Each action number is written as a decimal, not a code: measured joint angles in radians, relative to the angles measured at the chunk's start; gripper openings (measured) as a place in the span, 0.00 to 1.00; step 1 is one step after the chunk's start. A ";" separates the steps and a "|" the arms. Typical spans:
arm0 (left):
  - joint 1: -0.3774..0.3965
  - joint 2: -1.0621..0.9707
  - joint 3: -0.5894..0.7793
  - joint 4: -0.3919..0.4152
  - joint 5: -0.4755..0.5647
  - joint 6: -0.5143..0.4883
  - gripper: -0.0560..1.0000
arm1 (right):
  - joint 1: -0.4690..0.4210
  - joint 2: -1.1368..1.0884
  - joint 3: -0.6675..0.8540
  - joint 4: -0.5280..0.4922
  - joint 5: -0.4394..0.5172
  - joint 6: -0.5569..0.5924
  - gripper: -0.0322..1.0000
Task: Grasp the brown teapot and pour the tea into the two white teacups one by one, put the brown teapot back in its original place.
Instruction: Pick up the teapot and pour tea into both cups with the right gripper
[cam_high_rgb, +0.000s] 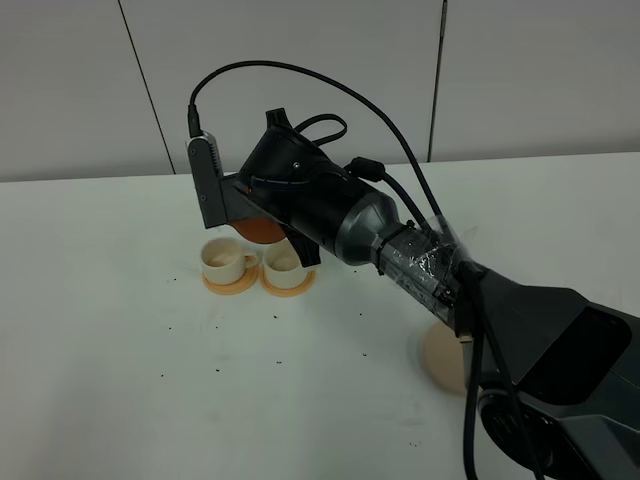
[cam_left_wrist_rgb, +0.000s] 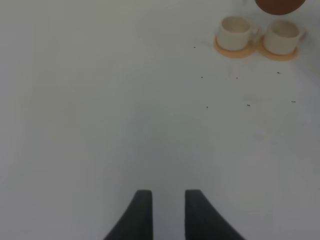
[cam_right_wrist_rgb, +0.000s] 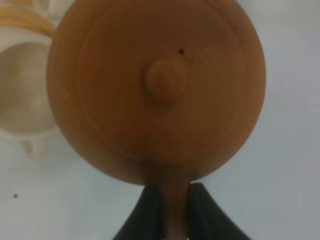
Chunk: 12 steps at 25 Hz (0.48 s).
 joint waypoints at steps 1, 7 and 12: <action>0.000 0.000 0.000 0.000 0.000 0.000 0.27 | 0.000 0.005 0.000 0.000 0.000 0.000 0.12; 0.000 0.000 0.000 0.000 0.000 0.000 0.27 | 0.000 0.023 0.000 0.002 -0.004 -0.003 0.12; 0.000 0.000 0.000 0.000 0.000 0.000 0.27 | 0.000 0.023 0.000 -0.005 -0.005 -0.005 0.12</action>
